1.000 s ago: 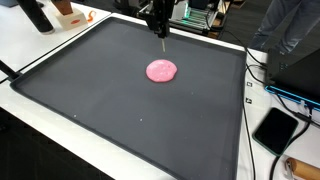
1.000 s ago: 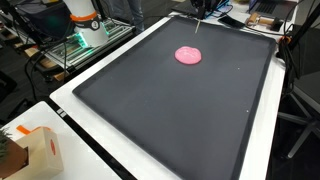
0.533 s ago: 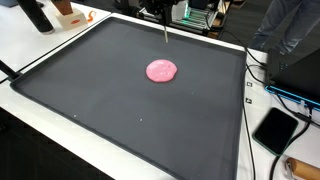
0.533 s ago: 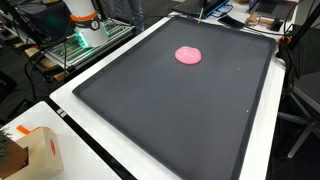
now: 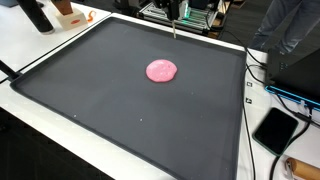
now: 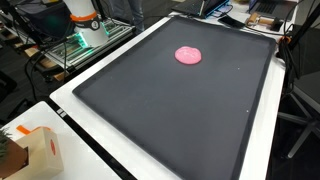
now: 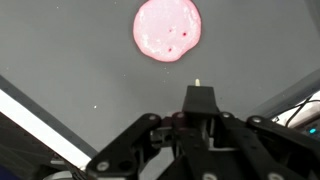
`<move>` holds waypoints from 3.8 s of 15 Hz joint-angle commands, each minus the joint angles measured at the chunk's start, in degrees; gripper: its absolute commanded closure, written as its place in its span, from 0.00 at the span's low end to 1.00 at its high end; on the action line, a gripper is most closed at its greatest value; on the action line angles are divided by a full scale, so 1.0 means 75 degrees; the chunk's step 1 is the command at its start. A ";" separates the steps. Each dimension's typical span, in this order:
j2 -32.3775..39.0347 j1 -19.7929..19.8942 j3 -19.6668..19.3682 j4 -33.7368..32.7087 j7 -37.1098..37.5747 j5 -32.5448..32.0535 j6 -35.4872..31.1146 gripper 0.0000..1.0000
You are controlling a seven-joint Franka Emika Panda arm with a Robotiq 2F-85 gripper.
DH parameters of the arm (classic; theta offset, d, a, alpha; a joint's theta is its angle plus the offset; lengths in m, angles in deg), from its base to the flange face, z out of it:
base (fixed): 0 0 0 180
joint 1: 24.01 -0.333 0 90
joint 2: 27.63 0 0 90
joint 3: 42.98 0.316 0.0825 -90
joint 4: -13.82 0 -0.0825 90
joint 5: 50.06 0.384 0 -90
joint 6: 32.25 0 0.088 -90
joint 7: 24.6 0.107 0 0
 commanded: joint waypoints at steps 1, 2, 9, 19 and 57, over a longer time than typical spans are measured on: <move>0.0106 -0.0140 -0.0031 -0.0297 0.0651 -0.0188 0.0692 0.96; 0.0137 -0.0155 -0.0029 -0.0365 0.0737 -0.0191 0.0840 0.96; 0.0132 -0.0138 -0.0013 -0.0380 0.0748 -0.0175 0.0781 0.85; 0.0377 0.0627 -0.0448 -0.0510 -0.0719 0.1383 0.0830 0.96; 0.3385 0.2420 -0.1313 -0.1153 -0.4057 0.5789 0.1721 0.96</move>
